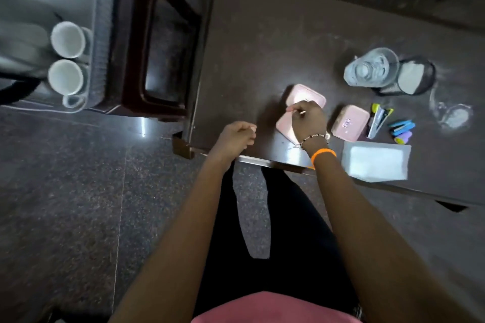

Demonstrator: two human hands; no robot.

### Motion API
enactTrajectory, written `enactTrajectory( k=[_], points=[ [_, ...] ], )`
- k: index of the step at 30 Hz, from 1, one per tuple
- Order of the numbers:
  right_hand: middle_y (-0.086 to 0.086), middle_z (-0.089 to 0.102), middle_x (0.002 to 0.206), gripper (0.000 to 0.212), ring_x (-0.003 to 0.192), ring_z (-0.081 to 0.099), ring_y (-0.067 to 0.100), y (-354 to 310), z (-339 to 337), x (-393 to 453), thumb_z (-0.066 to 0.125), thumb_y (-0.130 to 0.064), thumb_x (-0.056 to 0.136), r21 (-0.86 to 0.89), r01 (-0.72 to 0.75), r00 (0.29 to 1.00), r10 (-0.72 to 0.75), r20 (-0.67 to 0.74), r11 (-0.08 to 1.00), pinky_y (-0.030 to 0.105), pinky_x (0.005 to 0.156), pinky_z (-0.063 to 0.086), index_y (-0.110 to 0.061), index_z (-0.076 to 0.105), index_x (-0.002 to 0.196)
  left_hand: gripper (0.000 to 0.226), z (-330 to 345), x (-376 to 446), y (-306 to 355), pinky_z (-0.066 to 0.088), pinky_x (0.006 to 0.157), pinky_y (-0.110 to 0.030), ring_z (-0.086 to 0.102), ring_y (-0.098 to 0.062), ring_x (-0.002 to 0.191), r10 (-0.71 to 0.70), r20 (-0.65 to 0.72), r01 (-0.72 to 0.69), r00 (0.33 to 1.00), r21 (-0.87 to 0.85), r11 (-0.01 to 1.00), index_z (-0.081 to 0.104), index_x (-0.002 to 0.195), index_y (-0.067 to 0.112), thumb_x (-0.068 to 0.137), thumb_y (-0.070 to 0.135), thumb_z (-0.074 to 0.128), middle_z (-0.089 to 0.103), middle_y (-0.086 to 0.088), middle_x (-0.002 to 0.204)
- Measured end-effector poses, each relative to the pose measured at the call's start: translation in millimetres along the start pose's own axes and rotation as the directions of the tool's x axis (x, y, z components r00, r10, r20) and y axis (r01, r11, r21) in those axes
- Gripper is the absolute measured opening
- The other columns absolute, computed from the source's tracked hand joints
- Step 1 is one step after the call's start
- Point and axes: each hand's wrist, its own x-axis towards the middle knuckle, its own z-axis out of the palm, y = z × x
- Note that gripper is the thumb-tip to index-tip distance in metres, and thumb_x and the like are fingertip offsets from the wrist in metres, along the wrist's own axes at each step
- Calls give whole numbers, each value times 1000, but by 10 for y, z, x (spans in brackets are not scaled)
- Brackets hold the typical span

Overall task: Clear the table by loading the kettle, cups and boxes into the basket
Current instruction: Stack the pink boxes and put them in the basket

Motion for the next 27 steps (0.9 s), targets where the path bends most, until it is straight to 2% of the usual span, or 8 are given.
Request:
enactTrajectory(
  k=[6, 10, 12, 15, 18, 21, 25, 27],
  points=[
    [25, 53, 120, 35, 104, 57, 36, 603, -260, 379, 44, 8, 80, 29, -81, 996, 80, 41, 996, 31, 99, 40, 0, 64, 108, 34, 814, 233, -157, 40, 58, -14, 53, -20, 97, -226, -25, 223, 974, -73, 972, 48, 128, 0, 95, 3, 38, 56, -12, 115],
    [25, 44, 129, 41, 112, 51, 37, 708, -287, 598, 47, 4, 79, -16, -33, 997, 34, 72, 999, 34, 105, 34, -1, 55, 119, 46, 1129, 374, -195, 44, 80, -26, 50, -30, 125, -319, -21, 301, 948, -272, 914, 27, 143, 5, 98, 8, 37, 45, -17, 143],
    [22, 42, 133, 44, 118, 49, 34, 719, -291, 689, 47, 3, 81, -36, -19, 993, 23, 116, 999, 29, 105, 30, -3, 52, 124, 51, 1228, 469, -192, 40, 93, -31, 52, -27, 123, -362, -35, 340, 931, -274, 900, 23, 147, 10, 99, 14, 40, 47, -11, 142],
    [19, 48, 132, 40, 119, 51, 31, 722, -300, 791, 47, 0, 85, -67, -31, 980, 44, 194, 997, 25, 99, 30, -6, 53, 124, 45, 1261, 594, -200, 37, 81, -27, 56, -18, 99, -377, -98, 356, 921, -185, 916, 38, 140, 13, 97, 20, 45, 57, -6, 132],
    [17, 62, 114, 35, 110, 57, 29, 731, -325, 842, 45, 0, 85, -37, -87, 980, 93, 175, 995, 27, 94, 39, -6, 63, 114, 39, 1253, 691, -207, 42, 69, -25, 57, -16, 79, -381, -158, 342, 911, -228, 912, 45, 133, 3, 94, 11, 48, 63, -8, 103],
    [3, 56, 69, 30, 84, 56, 25, 744, -309, 808, 45, 2, 84, 59, -148, 976, 135, 173, 987, 33, 91, 47, -4, 67, 105, 34, 1260, 693, -197, 43, 72, -22, 64, -21, 99, -389, -205, 319, 898, -306, 897, 49, 126, 3, 93, 3, 47, 62, -11, 114],
    [14, 56, 79, 25, 79, 60, 32, 713, -286, 729, 47, 3, 85, 239, -231, 961, 183, 208, 943, 48, 89, 52, 3, 63, 104, 33, 1146, 614, -153, 47, 74, -28, 60, -19, 93, -347, -268, 227, 899, -392, 891, 48, 126, 5, 93, 6, 50, 61, -10, 109],
    [12, 55, 75, 26, 68, 61, 31, 641, -279, 670, 45, 4, 87, 311, -258, 954, 189, 234, 915, 43, 77, 57, 6, 60, 108, 33, 1009, 531, -135, 49, 78, -31, 59, -17, 91, -320, -283, 182, 904, -423, 887, 48, 124, 7, 92, 6, 51, 60, -10, 111]
  ],
)
